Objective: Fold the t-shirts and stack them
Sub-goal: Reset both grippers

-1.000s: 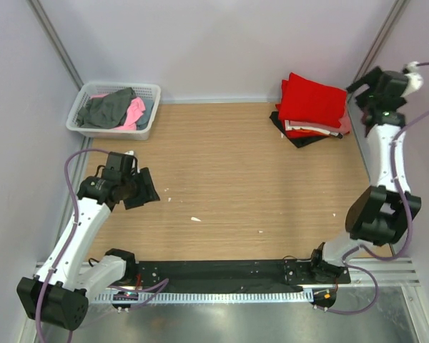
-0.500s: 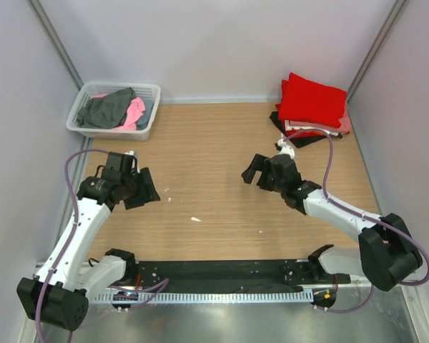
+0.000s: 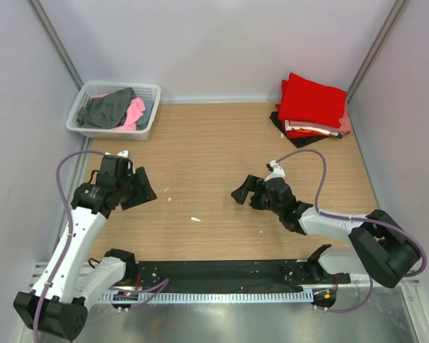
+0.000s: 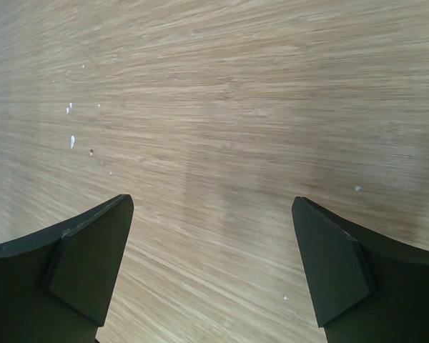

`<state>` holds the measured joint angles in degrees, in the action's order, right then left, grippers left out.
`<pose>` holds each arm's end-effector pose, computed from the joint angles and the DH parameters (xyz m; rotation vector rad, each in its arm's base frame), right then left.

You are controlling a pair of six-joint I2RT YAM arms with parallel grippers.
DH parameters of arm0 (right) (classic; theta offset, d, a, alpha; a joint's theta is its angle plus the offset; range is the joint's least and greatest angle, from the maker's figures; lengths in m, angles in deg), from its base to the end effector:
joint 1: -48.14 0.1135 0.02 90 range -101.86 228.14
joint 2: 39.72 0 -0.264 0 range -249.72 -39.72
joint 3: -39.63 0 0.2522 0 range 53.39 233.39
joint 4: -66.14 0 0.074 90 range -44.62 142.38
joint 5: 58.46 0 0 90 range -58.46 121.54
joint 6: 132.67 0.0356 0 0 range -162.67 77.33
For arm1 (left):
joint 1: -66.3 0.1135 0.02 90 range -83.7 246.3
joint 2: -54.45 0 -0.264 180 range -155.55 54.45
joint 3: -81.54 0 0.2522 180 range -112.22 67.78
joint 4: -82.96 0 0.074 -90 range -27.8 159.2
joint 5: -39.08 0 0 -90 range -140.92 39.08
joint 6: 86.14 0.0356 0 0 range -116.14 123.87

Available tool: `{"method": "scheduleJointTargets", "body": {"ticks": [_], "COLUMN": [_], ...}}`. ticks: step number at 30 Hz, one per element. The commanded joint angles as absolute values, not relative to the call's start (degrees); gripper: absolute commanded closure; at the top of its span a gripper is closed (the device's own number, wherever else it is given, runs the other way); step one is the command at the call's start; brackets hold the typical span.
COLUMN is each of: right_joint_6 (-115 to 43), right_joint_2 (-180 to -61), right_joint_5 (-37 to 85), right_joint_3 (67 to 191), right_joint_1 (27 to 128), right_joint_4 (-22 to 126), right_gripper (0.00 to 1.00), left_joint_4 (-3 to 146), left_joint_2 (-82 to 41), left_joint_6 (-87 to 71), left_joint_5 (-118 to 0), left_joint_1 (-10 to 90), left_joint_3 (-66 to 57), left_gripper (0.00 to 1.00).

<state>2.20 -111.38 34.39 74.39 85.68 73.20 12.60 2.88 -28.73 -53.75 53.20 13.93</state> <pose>0.1863 0.1410 0.1582 0.1721 2.1909 0.7973 0.1576 -0.0385 0.3010 -0.4133 2.5270 -0.3782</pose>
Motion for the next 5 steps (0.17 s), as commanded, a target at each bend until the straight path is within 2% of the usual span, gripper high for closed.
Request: {"method": "scheduleJointTargets", "body": {"ticks": [1, 3, 5], "right_joint_6": [1.9, 1.02, 0.84], "right_joint_2": [-113.37, -113.72, -113.38], "right_joint_5": [32.26, 29.17, 28.12], "right_joint_3": [76.07, 75.63, 75.46], "right_joint_1": [85.84, 85.84, 85.93], "right_joint_4": [79.89, 81.38, 81.65], "right_gripper": [0.0, 0.0, 0.0], "left_joint_4": [13.48, 13.3, 12.17], "left_joint_2": [4.44, 4.09, 2.95], "left_joint_6": [-29.09, -28.31, -28.13], "left_joint_5": [-51.89, -51.28, -45.67], "left_joint_1": [53.47, 53.38, 53.47], "left_joint_3": [13.81, 12.41, 8.3], "left_gripper": [0.41, 0.41, 0.39]}}
